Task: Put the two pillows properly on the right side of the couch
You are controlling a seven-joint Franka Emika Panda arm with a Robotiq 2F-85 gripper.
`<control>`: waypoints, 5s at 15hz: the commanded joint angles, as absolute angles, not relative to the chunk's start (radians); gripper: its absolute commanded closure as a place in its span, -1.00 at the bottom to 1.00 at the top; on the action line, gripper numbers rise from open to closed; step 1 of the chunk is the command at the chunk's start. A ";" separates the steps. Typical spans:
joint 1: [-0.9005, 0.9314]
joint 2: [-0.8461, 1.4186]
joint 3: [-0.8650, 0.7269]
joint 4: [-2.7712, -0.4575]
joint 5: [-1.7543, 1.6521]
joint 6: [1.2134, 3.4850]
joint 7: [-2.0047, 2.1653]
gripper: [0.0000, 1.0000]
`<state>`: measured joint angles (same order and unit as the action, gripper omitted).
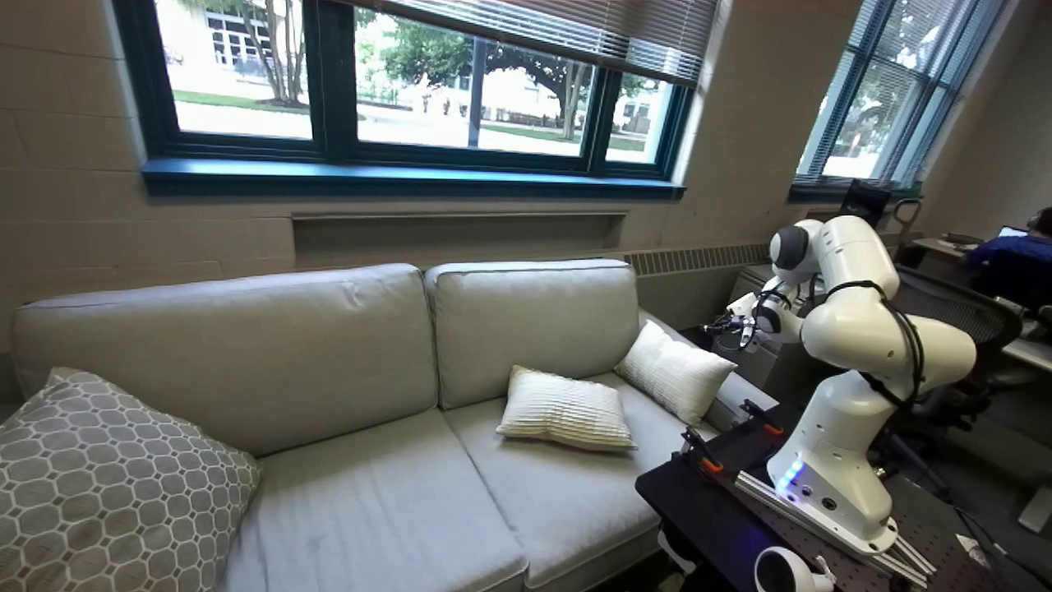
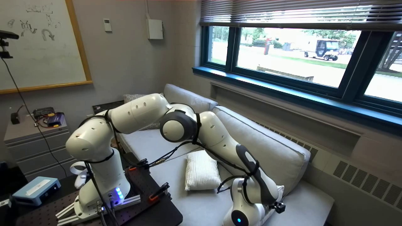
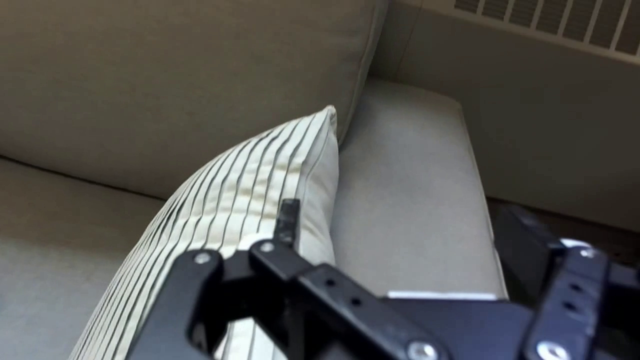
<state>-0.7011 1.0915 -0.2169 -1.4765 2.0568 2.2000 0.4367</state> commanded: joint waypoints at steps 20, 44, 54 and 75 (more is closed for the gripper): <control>-0.166 0.876 -0.188 -1.807 1.298 2.227 0.223 -1.00; -0.122 1.364 -0.064 -1.181 1.291 2.271 0.918 -1.00; 0.014 1.475 -0.198 -0.977 0.936 2.093 1.524 -1.00; -0.044 1.473 -0.056 -1.008 0.332 2.112 1.803 -0.04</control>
<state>-0.0285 1.4725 -0.0727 -0.9929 0.3637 2.1138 1.7886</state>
